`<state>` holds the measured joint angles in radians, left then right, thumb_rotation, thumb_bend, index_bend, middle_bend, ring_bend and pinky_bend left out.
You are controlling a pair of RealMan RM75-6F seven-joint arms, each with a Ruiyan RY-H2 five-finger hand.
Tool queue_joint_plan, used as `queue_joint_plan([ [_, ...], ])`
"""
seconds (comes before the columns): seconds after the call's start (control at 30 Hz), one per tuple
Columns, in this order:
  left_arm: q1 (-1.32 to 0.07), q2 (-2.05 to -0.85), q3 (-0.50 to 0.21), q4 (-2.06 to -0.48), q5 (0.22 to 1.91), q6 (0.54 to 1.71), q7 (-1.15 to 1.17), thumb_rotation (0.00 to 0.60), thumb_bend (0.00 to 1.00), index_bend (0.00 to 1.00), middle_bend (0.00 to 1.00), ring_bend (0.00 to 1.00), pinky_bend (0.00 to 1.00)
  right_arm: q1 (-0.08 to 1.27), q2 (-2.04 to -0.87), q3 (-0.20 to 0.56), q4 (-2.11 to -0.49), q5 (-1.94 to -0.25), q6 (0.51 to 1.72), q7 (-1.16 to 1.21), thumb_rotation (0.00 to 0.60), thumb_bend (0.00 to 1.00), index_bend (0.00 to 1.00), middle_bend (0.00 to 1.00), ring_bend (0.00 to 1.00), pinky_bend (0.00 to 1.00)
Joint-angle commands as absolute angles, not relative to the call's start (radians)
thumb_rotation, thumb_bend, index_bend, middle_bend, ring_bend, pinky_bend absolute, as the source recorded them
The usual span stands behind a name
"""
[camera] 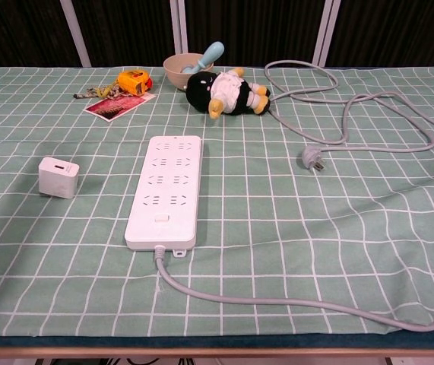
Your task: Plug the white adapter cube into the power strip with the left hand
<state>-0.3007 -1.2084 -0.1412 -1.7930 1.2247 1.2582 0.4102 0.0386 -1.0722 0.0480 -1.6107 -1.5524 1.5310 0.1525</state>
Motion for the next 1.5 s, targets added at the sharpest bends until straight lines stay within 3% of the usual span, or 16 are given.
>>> queue_joint_plan([
  [0.03, -0.365, -1.227, -0.172, -1.843, 1.114, 1.201, 0.530, 0.600, 0.18, 0.23, 0.25, 0.00, 0.00, 0.039, -1.072, 0.049, -1.611, -1.551, 1.530, 0.154, 0.600, 0.35, 0.04, 0.00, 0.00, 0.00],
  [0.27, -0.442, -1.286, -0.197, -1.879, 0.967, 1.194, 0.694, 0.600, 0.23, 0.31, 0.30, 0.01, 0.02, 0.039, -1.070, 0.049, -1.613, -1.548, 1.527, 0.162, 0.600, 0.35, 0.04, 0.00, 0.00, 0.00],
  [0.73, -0.633, -1.431, -0.234, -1.872, 0.610, 1.259, 1.013, 0.600, 0.24, 0.32, 0.31, 0.01, 0.02, 0.040, -1.066, 0.050, -1.620, -1.544, 1.523, 0.181, 0.600, 0.35, 0.04, 0.00, 0.00, 0.00],
  [1.5, -0.713, -1.524, -0.194, -1.788, 0.530, 1.279, 0.987, 0.600, 0.30, 0.38, 0.37, 0.03, 0.02, 0.038, -1.064, 0.049, -1.622, -1.548, 1.527, 0.189, 0.600, 0.35, 0.04, 0.00, 0.00, 0.00],
])
